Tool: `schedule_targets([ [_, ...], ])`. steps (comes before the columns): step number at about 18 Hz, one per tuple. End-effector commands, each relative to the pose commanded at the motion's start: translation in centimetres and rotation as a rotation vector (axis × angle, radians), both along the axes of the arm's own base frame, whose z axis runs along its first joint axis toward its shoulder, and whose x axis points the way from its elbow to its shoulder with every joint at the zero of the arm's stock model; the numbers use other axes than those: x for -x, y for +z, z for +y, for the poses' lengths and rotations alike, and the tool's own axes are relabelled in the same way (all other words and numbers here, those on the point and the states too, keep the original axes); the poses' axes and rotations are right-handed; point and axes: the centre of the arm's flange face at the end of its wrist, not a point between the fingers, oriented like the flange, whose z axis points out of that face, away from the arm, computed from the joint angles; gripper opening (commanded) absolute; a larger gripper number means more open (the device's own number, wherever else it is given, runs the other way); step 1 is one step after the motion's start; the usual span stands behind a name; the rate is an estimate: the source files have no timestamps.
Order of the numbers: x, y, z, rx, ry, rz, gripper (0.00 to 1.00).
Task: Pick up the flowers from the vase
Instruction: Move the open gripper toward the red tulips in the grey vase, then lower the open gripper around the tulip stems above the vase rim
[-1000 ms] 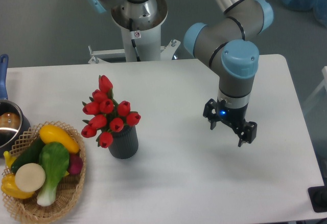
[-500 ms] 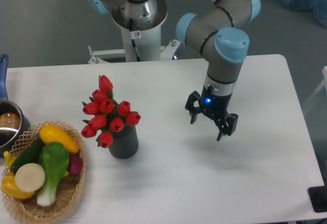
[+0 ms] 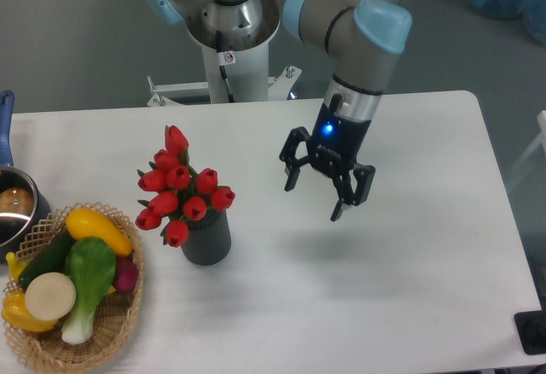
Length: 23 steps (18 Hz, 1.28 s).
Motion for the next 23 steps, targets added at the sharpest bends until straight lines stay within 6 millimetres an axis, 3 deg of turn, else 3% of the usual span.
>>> schedule_targets([
  [5,-0.9,-0.1,1.4,-0.135,-0.033,-0.127,1.0],
  [11,-1.1,-0.9,1.5,-0.2,-0.04,-0.2,1.0],
  [13,-0.9,-2.0,1.9,-0.244,-0.053,-0.256,1.0],
  [17,-2.6,-3.8,2.2,-0.24,-0.065,-0.31,1.0],
  [23,-3.6,-5.2,1.9,-0.247,-0.069,-0.353,1.0],
])
